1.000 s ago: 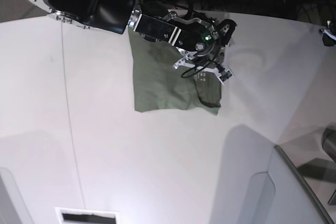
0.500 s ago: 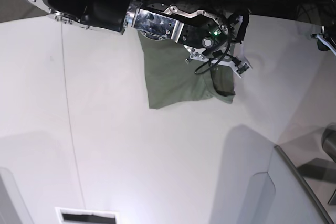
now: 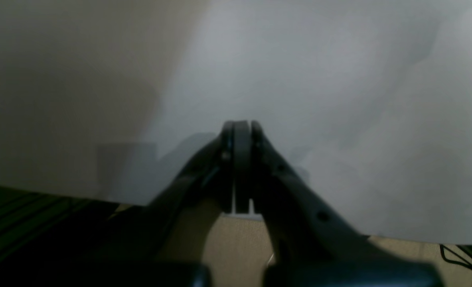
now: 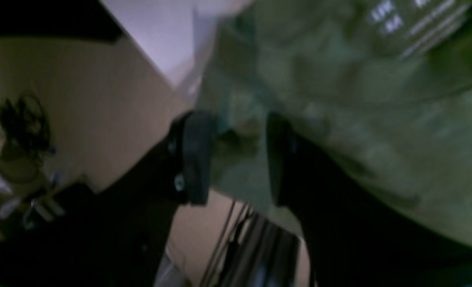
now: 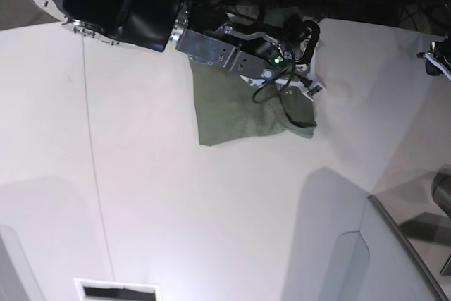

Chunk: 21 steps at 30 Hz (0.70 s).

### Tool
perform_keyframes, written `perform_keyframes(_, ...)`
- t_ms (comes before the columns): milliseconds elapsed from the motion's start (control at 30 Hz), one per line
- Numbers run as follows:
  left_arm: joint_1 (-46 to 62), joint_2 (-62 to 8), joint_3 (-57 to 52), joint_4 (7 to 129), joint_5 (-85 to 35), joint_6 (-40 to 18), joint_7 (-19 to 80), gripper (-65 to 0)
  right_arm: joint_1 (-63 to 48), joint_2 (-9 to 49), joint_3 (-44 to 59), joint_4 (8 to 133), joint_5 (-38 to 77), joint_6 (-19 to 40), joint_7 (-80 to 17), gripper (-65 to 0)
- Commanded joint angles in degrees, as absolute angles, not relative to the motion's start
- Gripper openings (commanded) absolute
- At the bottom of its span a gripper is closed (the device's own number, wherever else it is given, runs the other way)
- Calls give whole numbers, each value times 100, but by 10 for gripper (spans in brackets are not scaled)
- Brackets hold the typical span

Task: Layout the t-shirt on the table in an organized manner, then fold the t-shirt properly
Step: 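Raise the shirt edge with the right gripper, letting the shirt hang, then lower the shirt flat with the right gripper and release it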

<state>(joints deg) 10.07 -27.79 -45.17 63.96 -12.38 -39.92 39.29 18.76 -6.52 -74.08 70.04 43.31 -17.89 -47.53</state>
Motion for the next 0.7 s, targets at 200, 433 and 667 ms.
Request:
perform_keyframes(200,910,-2941,-4541,6519,-1332,-4000,3873,-650,2132,-664,-7363,7644,4400,-1754,-4831,-431)
perform_keyframes(433,611,-2325,-3899,7916,-1341,-4000,6018,-650,1947,101,-4884,9209,4400,-1754,-5807,-525)
perform_keyframes(667,620,-1297,-2466,10316,-1297,-4000,7108,-650,1525,629,-2791,9411,4400,-1745,-6220,-650)
